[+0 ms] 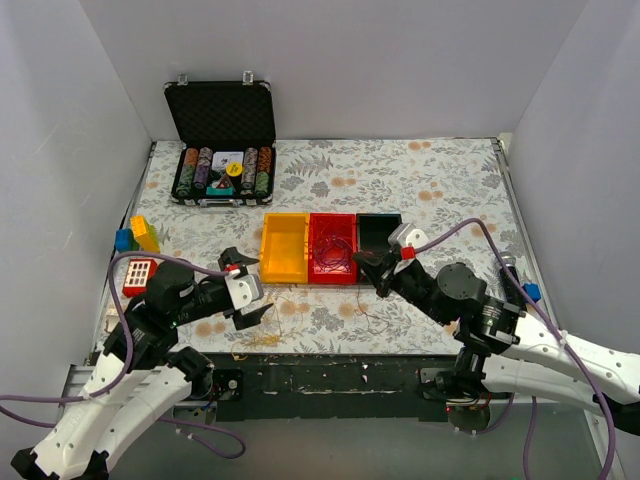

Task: Untangle the cables

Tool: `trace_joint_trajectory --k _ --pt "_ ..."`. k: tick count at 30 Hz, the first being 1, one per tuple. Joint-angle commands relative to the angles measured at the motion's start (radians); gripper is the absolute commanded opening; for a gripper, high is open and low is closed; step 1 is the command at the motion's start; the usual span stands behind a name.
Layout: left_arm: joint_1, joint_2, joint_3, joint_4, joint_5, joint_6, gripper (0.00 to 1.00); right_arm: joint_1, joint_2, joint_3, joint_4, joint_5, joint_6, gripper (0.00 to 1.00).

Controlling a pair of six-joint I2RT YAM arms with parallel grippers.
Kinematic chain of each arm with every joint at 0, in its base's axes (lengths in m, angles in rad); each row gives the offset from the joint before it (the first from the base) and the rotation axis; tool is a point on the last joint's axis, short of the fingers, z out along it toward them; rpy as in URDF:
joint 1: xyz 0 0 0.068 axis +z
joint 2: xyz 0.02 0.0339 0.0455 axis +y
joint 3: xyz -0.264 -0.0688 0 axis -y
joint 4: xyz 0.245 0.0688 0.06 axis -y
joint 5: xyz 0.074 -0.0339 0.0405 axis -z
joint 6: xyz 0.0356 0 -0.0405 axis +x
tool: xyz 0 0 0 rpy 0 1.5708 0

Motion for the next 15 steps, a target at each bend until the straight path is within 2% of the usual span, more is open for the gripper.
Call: trace_joint_trajectory --k 1,6,10,15 --pt "0.005 0.018 0.046 0.046 0.054 0.008 0.98 -0.001 0.017 0.052 0.004 -0.153 0.02 0.01" --pt "0.006 0.08 0.129 0.094 0.087 0.005 0.98 -0.001 0.071 0.075 -0.036 -0.239 0.029 0.01" --pt "0.006 0.169 0.234 0.123 0.13 -0.059 0.98 -0.001 0.102 0.076 -0.04 -0.291 0.037 0.01" --pt "0.006 0.264 0.31 0.131 0.312 -0.124 0.98 -0.001 0.158 0.104 -0.033 -0.399 0.037 0.01"
